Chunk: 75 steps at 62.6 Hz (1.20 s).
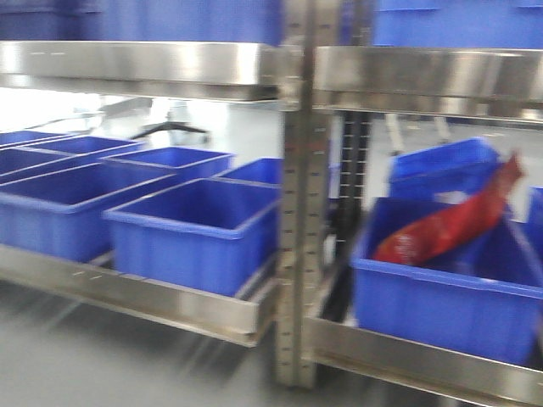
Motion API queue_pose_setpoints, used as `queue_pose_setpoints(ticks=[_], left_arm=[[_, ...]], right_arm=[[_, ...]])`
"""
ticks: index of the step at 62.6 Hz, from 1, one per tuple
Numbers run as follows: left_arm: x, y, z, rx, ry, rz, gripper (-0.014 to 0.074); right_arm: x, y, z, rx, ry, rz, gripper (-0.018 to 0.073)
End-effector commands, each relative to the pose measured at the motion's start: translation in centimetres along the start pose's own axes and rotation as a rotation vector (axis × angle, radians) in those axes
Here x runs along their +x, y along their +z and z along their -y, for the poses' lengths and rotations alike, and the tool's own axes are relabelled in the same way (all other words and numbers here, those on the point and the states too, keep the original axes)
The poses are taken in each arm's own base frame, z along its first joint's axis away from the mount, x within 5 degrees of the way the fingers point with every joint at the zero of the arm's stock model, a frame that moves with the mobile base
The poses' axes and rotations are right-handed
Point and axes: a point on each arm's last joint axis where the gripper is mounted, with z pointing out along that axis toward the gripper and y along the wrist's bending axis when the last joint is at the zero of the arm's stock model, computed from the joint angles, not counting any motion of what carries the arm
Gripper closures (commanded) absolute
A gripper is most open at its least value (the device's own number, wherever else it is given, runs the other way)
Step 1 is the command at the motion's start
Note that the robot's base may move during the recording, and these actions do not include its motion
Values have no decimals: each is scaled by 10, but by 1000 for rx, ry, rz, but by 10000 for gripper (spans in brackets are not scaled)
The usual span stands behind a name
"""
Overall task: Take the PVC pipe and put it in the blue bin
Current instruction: 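Drive the base to the steel shelf of blue bins, then move both grippers with the arc over the open blue bin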
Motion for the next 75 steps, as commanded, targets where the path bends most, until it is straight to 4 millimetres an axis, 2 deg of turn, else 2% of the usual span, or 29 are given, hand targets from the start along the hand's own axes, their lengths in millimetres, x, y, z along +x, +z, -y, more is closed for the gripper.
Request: queue_pose_setpoints(ticks=[1,75], left_arm=[[-4,-1,1,6,-3,34,707],[-4,-1,1,6,-3,34,707]], right_arm=[[-3,-1,0,-1,-12,28,720],[-3,-1,0,-1,-12,28,720]])
